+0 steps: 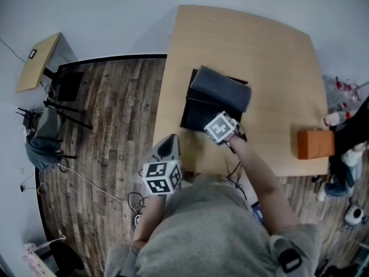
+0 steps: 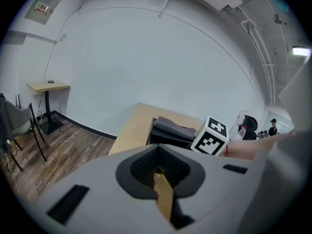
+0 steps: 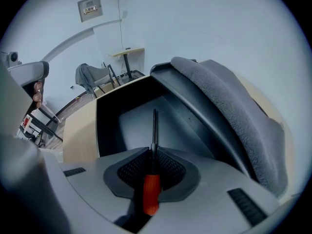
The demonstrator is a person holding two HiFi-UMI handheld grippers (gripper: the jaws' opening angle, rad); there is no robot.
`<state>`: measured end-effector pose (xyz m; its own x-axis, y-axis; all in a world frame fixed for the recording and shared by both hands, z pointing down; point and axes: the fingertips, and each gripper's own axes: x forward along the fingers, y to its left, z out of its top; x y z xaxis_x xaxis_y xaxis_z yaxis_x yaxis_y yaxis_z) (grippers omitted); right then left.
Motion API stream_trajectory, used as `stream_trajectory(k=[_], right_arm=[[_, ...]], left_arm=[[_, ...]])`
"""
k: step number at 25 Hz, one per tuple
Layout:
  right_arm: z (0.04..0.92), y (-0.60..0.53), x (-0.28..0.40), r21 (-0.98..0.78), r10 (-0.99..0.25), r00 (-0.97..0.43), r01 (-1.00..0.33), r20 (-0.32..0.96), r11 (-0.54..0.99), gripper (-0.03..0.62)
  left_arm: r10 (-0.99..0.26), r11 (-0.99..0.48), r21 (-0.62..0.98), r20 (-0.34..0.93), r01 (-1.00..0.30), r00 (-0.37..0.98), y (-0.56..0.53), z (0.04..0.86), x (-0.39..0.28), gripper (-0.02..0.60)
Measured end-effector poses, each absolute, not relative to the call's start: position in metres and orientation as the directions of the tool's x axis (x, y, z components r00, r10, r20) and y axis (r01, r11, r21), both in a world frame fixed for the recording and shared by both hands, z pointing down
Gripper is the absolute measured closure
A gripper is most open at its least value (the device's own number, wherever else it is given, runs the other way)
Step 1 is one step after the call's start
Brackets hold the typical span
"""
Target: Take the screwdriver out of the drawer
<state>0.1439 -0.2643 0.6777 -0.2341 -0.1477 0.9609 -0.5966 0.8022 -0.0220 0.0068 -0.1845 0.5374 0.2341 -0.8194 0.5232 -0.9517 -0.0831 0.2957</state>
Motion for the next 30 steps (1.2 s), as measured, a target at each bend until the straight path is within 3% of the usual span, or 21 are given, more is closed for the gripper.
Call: stream_trajectory(k=[4, 6, 9, 11, 30], right_arm=[[0.673, -0.244, 0.108, -0.203, -0.065, -0.416, -0.567, 0.907, 0.798, 0.542], [0.670, -0.243, 0.110, -0.190, -0.082, -0.416, -0.572, 0.906, 0.798, 0.542], [0.660, -0.261, 0.130, -0.035, -0.208, -0.334, -0.597, 0.919, 0.802, 0.542], [0.647, -0.267, 0.129, 0.008, -0.273, -0.349, -0.604, 0.896, 0.797, 0.542], [0.511, -0.229, 0.115, 0.069, -0.674, -0.459, -0.796, 0.579, 0.601, 0.543]], left_arm=[[-0.816, -0.084, 0.293, 0.528, -0.952, 0.234, -0.182, 0.538, 0.006, 0.580], [-0.813, -0.091, 0.292, 0.530, -0.952, 0.240, -0.179, 0.537, 0.008, 0.580], [-0.808, -0.109, 0.294, 0.530, -0.950, 0.257, -0.178, 0.538, 0.012, 0.580], [-0.804, -0.126, 0.296, 0.529, -0.947, 0.273, -0.176, 0.538, 0.015, 0.580], [-0.784, -0.239, 0.330, 0.489, -0.913, 0.382, -0.146, 0.525, 0.008, 0.580]])
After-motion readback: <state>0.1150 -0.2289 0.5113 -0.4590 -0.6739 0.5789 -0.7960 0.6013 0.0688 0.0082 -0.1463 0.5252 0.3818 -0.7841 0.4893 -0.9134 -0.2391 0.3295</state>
